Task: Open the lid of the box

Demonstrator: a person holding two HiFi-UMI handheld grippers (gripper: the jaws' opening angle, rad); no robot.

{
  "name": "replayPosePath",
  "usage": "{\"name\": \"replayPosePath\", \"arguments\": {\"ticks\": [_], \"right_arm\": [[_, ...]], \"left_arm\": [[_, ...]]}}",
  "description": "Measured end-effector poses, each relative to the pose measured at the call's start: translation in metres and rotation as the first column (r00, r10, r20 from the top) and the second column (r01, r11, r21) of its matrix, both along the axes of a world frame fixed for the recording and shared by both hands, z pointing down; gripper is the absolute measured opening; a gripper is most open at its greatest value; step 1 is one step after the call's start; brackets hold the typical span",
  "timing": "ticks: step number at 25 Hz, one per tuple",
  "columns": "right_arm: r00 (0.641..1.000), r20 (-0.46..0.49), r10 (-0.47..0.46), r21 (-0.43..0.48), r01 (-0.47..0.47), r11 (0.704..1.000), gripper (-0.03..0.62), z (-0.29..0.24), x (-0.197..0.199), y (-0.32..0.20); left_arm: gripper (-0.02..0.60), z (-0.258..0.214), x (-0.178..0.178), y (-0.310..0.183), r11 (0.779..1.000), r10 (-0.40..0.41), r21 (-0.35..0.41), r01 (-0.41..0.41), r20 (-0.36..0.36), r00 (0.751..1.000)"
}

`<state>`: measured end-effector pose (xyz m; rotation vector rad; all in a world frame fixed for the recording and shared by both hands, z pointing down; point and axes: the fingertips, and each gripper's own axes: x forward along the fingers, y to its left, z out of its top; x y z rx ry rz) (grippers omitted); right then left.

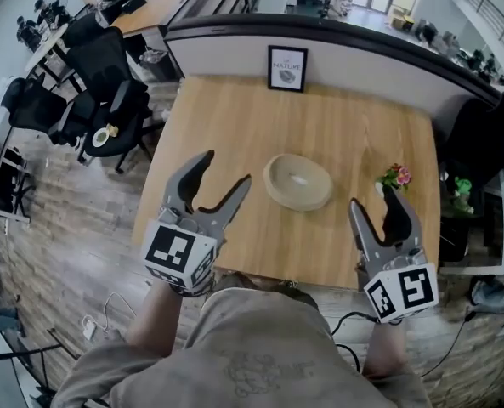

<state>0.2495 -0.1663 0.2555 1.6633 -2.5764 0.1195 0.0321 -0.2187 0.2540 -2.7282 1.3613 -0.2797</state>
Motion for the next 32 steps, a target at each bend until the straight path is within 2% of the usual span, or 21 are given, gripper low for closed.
{"name": "replayPosePath", "arguments": {"ticks": [4, 7, 12, 18, 23, 28, 32], "right_arm": [[0.999, 0.01, -0.035, -0.017, 0.036, 0.999, 0.252, 0.009, 0.0, -0.011], [0.999, 0.02, -0.04, -0.033, 0.04, 0.999, 0.253, 0.016, -0.004, -0.017], [1.0, 0.025, -0.015, -0.055, 0.017, 0.998, 0.252, 0.021, -0.012, -0.022], [1.0, 0.01, -0.005, -0.122, 0.006, 0.993, 0.252, 0.052, -0.028, -0.042], [0.999, -0.042, -0.018, -0.18, 0.01, 0.984, 0.252, 0.084, -0.046, -0.059], [0.996, -0.083, -0.045, -0.26, 0.022, 0.965, 0.253, 0.125, -0.063, -0.078], [0.996, -0.045, -0.073, -0.354, 0.052, 0.934, 0.253, 0.174, -0.078, -0.092]], "left_arm": [[0.285, 0.009, -0.001, 0.0, 0.999, -0.028, -0.022, 0.028, 0.013, 1.0], [0.286, 0.017, -0.004, -0.004, 0.999, -0.013, -0.032, 0.014, 0.03, 0.999], [0.287, 0.031, -0.003, -0.009, 0.996, 0.074, -0.046, -0.073, 0.027, 0.997], [0.288, 0.071, -0.003, -0.037, 0.98, 0.182, -0.098, -0.171, 0.12, 0.976], [0.287, 0.108, -0.006, -0.069, 0.965, 0.261, -0.09, -0.248, 0.183, 0.948], [0.288, 0.161, -0.004, -0.093, 0.931, 0.355, -0.164, -0.326, 0.2, 0.913], [0.288, 0.204, 0.002, -0.098, 0.884, 0.458, -0.201, -0.423, 0.189, 0.869]]}}
